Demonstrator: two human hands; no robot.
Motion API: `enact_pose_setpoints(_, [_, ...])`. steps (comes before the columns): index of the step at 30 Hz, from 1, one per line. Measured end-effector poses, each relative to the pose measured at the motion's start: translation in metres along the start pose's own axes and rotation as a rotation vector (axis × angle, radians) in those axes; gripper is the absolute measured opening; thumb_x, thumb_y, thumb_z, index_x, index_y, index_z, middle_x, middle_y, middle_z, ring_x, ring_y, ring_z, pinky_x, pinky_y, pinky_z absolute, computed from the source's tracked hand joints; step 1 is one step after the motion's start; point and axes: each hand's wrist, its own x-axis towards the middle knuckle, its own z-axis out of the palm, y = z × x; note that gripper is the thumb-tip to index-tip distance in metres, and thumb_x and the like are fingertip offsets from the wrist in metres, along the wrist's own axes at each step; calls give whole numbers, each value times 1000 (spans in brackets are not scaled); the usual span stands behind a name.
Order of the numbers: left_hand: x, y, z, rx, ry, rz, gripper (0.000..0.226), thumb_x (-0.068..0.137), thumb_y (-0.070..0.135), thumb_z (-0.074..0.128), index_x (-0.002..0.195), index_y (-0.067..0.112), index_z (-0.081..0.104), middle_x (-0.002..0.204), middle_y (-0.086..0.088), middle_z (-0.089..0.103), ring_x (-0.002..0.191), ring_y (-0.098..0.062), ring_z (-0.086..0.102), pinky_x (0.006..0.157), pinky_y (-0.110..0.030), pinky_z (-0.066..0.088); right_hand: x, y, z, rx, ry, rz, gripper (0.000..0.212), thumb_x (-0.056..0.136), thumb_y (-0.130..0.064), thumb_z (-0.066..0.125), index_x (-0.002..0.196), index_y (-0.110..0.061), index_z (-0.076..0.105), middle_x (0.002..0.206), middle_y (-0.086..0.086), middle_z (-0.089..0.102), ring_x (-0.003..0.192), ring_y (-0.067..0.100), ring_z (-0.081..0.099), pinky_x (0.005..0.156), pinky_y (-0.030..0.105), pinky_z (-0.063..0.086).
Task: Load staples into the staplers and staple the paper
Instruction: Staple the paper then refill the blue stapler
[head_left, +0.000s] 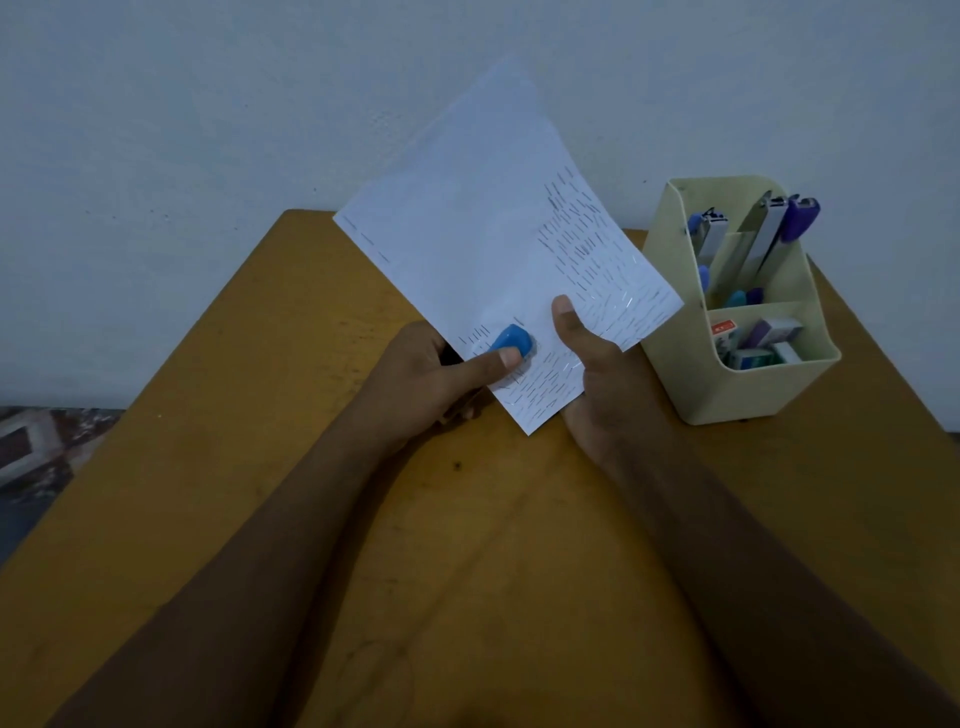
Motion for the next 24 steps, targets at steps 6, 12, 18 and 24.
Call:
enact_pose_setpoints(6, [0,-2,3,33,57,37,31,73,48,62,72,17,63,71,1,69,55,-21,63,45,-11,38,-1,-1,2,-46,23,-22,40,74,-28,70,110,-36,53,116,7,62,104,28,65,90,55,50])
enact_pose_setpoints(12, [0,-3,1,48,43,140,20,90,26,61,71,19,59,57,18,62,45,-4,55,44,-10,35,-11,-6,7,-137,-116,-79,37,71,-14,77,98,-36,64,105,3,68,101,25,66,85,44,55])
enact_pose_setpoints(18, [0,-6,4,69,97,240,10,87,29,65,91,22,61,77,24,67,68,-3,66,52,-10,44,-11,-10,4,-250,-36,-87,41,66,-19,76,101,-27,55,99,2,66,91,22,68,74,33,58])
enact_pose_setpoints(24, [-1,-4,5,84,86,204,9,89,21,63,81,18,59,61,27,62,52,1,60,44,-5,35,-8,-8,3,-252,-18,-78,62,63,-22,80,118,-19,51,111,11,63,99,27,66,81,42,57])
